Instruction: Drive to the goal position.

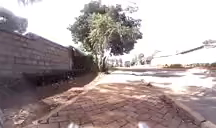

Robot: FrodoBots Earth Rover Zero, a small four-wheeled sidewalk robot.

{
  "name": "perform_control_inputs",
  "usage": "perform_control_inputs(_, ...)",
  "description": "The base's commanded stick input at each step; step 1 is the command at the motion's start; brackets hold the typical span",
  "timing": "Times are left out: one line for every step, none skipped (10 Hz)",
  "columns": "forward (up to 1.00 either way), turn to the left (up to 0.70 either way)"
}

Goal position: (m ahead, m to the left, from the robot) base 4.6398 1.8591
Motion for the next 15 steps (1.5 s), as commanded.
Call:
perform_control_inputs(1.0, -0.4)
perform_control_inputs(1.0, -0.27)
perform_control_inputs(1.0, -0.12)
perform_control_inputs(1.0, 0.0)
perform_control_inputs(1.0, 0.0)
perform_control_inputs(1.0, 0.15)
perform_control_inputs(1.0, 0.38)
perform_control_inputs(1.0, 0.4)
perform_control_inputs(1.0, 0.4)
perform_control_inputs(1.0, 0.34)
perform_control_inputs(1.0, 0.2)
perform_control_inputs(1.0, 0.04)
perform_control_inputs(1.0, 0.0)
perform_control_inputs(1.0, 0.0)
perform_control_inputs(1.0, 0.0)
